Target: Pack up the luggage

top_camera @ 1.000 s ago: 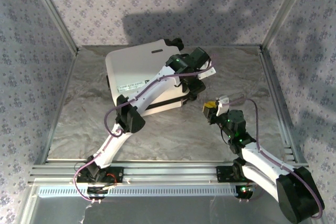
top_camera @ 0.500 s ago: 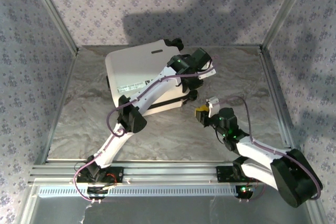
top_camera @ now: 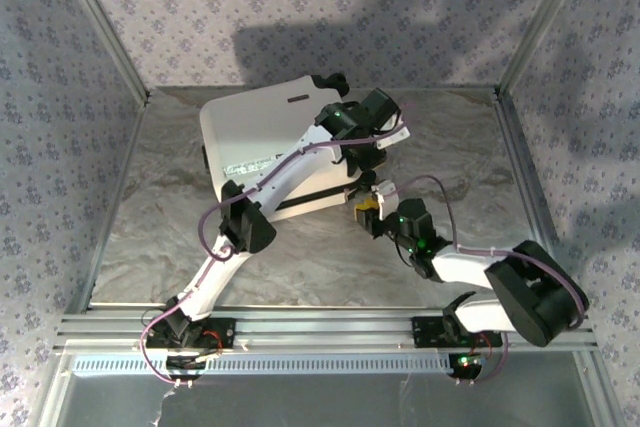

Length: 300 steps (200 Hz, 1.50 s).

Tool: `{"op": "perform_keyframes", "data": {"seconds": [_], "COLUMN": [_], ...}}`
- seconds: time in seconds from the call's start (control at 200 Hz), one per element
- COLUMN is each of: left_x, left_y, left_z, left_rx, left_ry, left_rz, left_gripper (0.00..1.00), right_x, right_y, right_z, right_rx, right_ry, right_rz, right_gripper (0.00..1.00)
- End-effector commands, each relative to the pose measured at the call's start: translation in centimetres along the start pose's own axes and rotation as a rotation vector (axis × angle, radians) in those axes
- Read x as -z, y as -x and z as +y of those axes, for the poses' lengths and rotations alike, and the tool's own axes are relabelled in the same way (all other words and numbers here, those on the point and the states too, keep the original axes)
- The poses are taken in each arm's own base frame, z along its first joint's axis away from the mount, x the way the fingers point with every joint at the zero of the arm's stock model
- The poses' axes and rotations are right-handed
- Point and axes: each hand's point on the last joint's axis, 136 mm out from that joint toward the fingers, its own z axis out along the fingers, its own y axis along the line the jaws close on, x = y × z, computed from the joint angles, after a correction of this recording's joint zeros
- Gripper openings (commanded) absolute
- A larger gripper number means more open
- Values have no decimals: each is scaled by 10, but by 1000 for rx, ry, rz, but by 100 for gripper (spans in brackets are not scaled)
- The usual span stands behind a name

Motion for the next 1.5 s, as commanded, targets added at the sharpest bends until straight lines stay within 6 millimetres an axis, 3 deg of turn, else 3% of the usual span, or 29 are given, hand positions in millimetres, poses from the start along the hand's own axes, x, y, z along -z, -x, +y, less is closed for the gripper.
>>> {"op": "perform_keyframes", "data": {"seconds": [0.0, 0.185, 0.485, 0.53, 0.64, 0.74, 0.949, 1.494], "left_x": [70, 88, 96, 96, 96, 93, 88, 77], "left_y": [46, 56, 59, 59, 58, 56, 52, 23], "left_z": [8, 9, 6, 5, 3, 4, 3, -15], "left_rx": [136, 158, 148, 147, 141, 131, 115, 85], "left_ry": [-10, -7, -20, -23, -30, -23, -18, -87], "left_rz": [-231, -277, -298, -297, -292, -282, -260, -181], "left_gripper": [0, 0, 0, 0, 0, 0, 0, 0], "right_x": [-12, -27, -46, -50, -56, -52, -41, -5], "right_y": [34, 36, 23, 24, 26, 27, 25, 15], "right_z": [6, 10, 10, 10, 8, 5, 0, -94], "right_rx": [51, 54, 42, 39, 31, 27, 31, -138], "right_ry": [27, 61, 79, 82, 75, 69, 51, -431], "right_rz": [-107, -105, -75, -79, -82, -95, -87, -59], "right_gripper": [34, 46, 45, 42, 15, 3, 0, 0]}}
